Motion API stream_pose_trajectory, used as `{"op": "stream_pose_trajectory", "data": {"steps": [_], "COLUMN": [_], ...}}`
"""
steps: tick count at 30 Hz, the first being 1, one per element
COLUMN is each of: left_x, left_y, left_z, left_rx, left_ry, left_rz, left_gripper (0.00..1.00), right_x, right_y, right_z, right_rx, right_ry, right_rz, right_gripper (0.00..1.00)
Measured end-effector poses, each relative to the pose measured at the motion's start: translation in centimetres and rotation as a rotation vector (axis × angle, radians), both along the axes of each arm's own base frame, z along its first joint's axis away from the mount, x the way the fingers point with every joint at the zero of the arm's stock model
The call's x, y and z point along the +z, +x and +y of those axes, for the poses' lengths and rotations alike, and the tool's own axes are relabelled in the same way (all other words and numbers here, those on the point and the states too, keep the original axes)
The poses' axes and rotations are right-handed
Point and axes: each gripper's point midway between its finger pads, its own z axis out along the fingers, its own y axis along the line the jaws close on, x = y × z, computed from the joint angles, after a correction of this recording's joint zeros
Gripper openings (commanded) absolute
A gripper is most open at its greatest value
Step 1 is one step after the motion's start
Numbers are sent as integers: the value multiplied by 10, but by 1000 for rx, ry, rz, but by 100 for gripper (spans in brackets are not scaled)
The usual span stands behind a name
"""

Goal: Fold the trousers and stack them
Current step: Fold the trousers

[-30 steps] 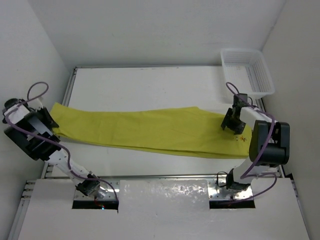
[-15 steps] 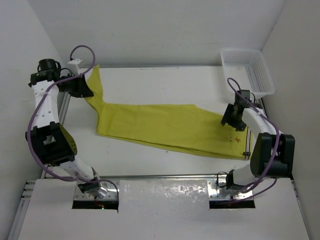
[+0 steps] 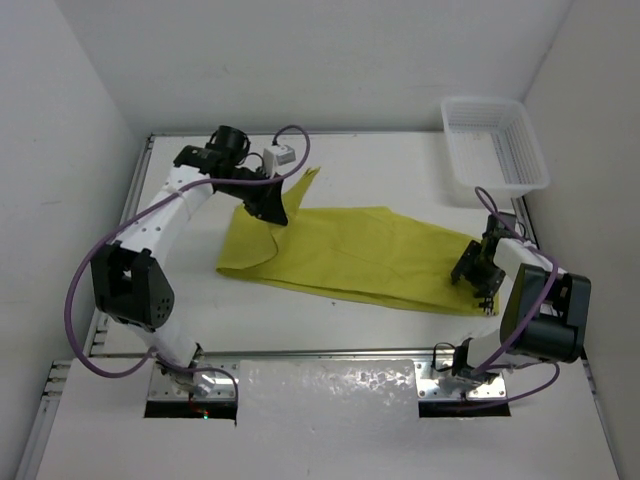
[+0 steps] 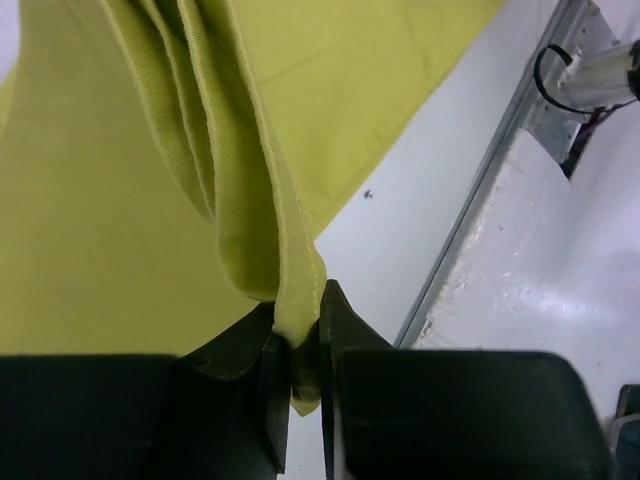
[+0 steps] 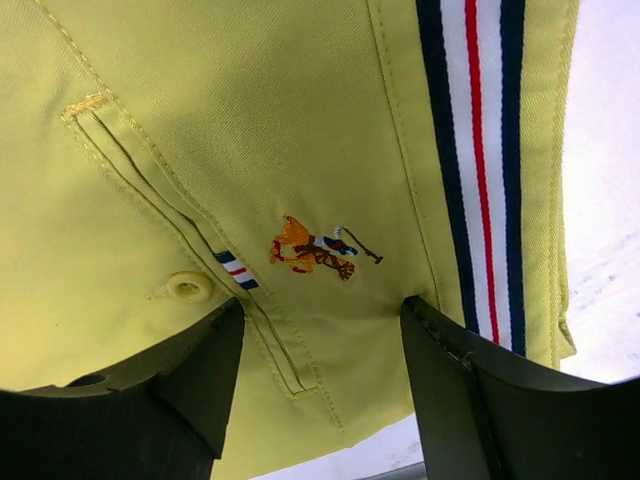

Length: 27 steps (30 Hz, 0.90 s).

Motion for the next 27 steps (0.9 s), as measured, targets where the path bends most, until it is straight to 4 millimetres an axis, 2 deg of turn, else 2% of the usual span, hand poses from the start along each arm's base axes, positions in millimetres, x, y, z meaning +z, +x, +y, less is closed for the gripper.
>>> {"op": "stream_pose_trajectory", "data": {"steps": [4,7,10,12,13,14,15,16,18,19,22,24,25,26,27], "left_x": [-3,-4,-15,-31,-40,-49,-57,-64,-74,-76,-62,-37,-24,-13,-5], "left_y": [-14,-17,-17,-19,-20,-21,-21,-23,-26,-30,-36,-27,-19,-7,8], "left_z": [-25,-46,-65,-73,-75,-78,-81,-84,-93,-99,-117,-125,-123,-115,-98], "left_rx": [-51,-88,-108,-111,-113,-121,-123,-131,-167,-193,-269,-287,-267,-225,-162], "left_ry": [1,1,7,29,44,58,68,83,103,109,97,55,28,2,-10], "left_rz": [15,-8,-4,15,28,38,51,60,53,50,6,-63,-94,-117,-133], "left_gripper": [0,0,3,23,42,53,60,74,76,99,100,100,95,88,58], "right_x": [-1,0,1,1,2,3,4,4,6,6,9,11,13,15,18], "right_y": [5,10,14,17,19,21,23,25,29,30,35,39,41,43,46], "right_z": [1,2,2,3,3,3,3,4,5,5,7,9,10,11,12], "right_rx": [3,4,5,8,9,11,13,16,21,26,40,51,60,72,87], "right_ry": [14,16,19,24,27,28,30,33,41,45,58,65,67,65,62], "right_rz": [-6,-28,-49,-61,-68,-74,-81,-89,-102,-106,-124,-135,-141,-148,-157], "right_gripper": [62,62,62,62,62,63,63,63,63,63,63,63,63,63,63]}}
